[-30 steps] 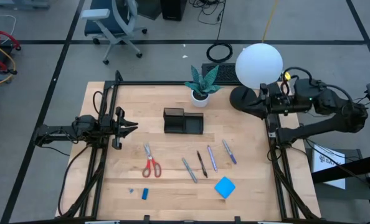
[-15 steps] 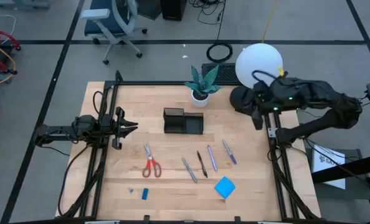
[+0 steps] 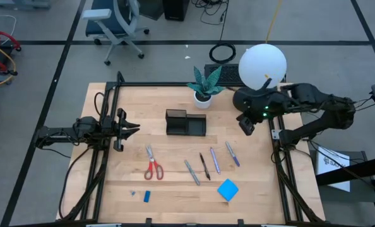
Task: Pick and place office supplies into organizer
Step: Put the blue marker into the black desk organizer
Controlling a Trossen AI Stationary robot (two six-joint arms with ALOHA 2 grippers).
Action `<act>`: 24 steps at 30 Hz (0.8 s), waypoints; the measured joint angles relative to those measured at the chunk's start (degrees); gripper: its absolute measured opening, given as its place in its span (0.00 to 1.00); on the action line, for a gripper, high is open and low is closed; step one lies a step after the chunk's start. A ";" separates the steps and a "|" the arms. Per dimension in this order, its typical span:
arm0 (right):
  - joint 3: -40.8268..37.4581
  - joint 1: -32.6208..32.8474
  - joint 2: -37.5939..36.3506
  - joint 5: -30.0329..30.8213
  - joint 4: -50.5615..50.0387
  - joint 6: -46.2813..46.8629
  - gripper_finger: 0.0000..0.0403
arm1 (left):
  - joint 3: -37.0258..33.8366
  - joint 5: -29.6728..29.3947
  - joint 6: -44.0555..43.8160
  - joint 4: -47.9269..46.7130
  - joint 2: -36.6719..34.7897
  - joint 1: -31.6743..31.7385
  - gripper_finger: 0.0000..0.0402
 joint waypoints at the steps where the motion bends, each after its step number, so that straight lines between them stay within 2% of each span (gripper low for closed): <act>1: 0.00 0.00 0.49 0.02 -0.78 0.22 0.00 | 0.00 0.00 0.00 0.00 0.00 0.00 0.17; 7: 0.02 0.51 3.76 1.90 -5.05 1.59 0.00 | 0.00 0.00 0.00 -0.17 0.00 0.02 0.17; 17: 0.02 5.71 9.38 7.14 -11.26 8.10 0.00 | 0.00 0.00 0.00 -0.48 -0.02 0.00 0.17; 24: 0.00 8.23 12.15 7.53 -13.48 11.34 0.00 | 0.00 0.00 -0.02 -0.48 0.00 0.02 0.17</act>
